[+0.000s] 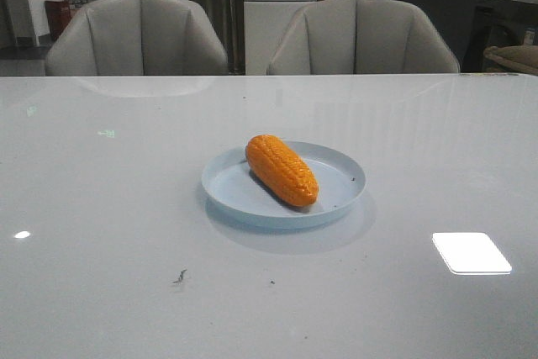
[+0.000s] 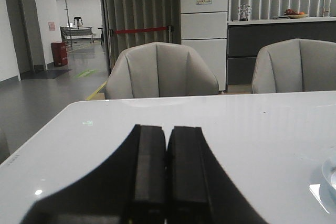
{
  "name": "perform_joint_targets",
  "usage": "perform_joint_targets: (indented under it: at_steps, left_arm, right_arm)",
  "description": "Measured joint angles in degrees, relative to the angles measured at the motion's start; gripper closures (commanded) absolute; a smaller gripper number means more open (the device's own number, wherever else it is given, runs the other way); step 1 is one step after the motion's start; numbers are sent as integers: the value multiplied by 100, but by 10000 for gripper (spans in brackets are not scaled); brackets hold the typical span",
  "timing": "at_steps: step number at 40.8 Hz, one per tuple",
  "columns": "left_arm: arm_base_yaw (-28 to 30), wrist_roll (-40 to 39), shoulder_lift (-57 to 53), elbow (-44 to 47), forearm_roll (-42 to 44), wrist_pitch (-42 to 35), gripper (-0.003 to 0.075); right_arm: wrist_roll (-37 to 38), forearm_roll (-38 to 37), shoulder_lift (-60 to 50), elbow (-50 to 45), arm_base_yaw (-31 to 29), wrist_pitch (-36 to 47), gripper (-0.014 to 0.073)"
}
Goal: Place corn on plate with both arms
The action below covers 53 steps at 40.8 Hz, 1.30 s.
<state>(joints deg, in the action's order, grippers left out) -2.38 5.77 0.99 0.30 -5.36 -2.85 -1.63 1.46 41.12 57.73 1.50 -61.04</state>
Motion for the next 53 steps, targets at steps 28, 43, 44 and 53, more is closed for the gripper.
perform_joint_targets:
  at_steps: [28,43,44,53]
  left_arm:
    - [0,0,-10,0,-12,22,631]
    - [0,0,-10,0,-12,33,631]
    - [0,0,-10,0,-12,33,631]
    - [0,0,-10,0,-12,33,631]
  right_arm:
    - [0,-186,-5,-13,0,0,-30]
    - [0,-720,-1282,-1108,0,602,26]
    - [0,-724,-1438,-1283,0,689,34]
    - [0,-46,-2766,-2717,0,2193,391]
